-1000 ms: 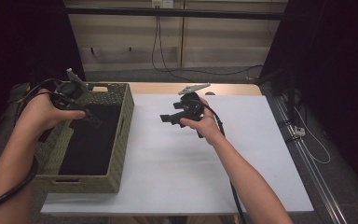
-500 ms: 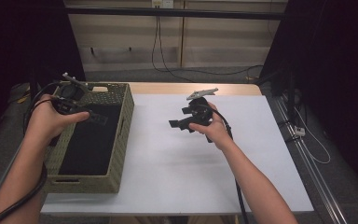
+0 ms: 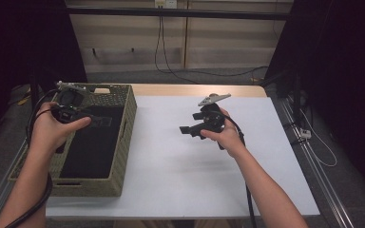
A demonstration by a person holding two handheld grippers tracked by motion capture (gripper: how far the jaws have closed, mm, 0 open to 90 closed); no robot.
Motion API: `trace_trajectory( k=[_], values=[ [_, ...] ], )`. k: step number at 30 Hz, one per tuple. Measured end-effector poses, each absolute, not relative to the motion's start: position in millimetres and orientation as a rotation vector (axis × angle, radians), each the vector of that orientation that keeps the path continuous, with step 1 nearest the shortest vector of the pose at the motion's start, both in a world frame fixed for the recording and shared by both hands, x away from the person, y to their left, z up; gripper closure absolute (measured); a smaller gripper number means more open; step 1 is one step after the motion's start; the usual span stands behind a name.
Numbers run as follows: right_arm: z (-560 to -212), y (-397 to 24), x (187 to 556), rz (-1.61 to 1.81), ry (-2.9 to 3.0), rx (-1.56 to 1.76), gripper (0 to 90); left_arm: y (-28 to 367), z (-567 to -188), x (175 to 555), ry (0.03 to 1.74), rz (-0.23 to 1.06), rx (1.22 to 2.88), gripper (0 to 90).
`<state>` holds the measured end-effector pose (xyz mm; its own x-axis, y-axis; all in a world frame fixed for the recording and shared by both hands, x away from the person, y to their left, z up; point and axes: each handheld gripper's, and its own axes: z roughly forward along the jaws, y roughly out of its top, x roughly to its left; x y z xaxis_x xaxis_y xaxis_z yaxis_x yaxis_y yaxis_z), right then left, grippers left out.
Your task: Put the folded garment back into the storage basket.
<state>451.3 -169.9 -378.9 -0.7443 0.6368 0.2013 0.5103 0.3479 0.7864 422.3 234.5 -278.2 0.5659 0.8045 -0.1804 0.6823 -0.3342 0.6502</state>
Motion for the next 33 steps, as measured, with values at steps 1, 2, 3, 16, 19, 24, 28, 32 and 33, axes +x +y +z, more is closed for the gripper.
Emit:
trace_trajectory(
  k=[1, 2, 3, 16, 19, 24, 28, 32, 33],
  values=[
    [-379, -171, 450, 1.354, 2.459, 1.05, 12.8, 234, -279, 422, 1.176, 0.222, 2.099, 8.8],
    [-380, -172, 449, 1.357, 2.458, 1.053, 12.9, 234, -280, 421, 1.171, 0.217, 2.094, 8.7],
    [-380, -174, 448, 1.355, 2.459, 1.06, 12.8, 234, -281, 420, 1.168, 0.216, 2.081, 8.7],
    [-384, -188, 434, 1.326, 2.481, 1.073, 12.4, 230, -286, 415, 1.106, 0.254, 2.038, 8.4],
    [-385, -191, 431, 1.324, 2.485, 1.073, 12.4, 229, -288, 414, 1.1, 0.246, 2.043, 8.4],
    [-387, -194, 427, 1.314, 2.497, 1.075, 12.4, 231, -291, 413, 1.086, 0.248, 2.009, 8.3],
    [-388, -197, 426, 1.31, 2.499, 1.076, 12.2, 231, -292, 412, 1.06, 0.257, 1.977, 8.3],
    [-390, -200, 424, 1.304, 2.505, 1.078, 12.2, 230, -294, 411, 1.04, 0.255, 1.958, 8.0],
    [-390, -201, 423, 1.3, 2.51, 1.08, 12.2, 229, -295, 410, 1.037, 0.256, 1.956, 8.0]
  ],
)
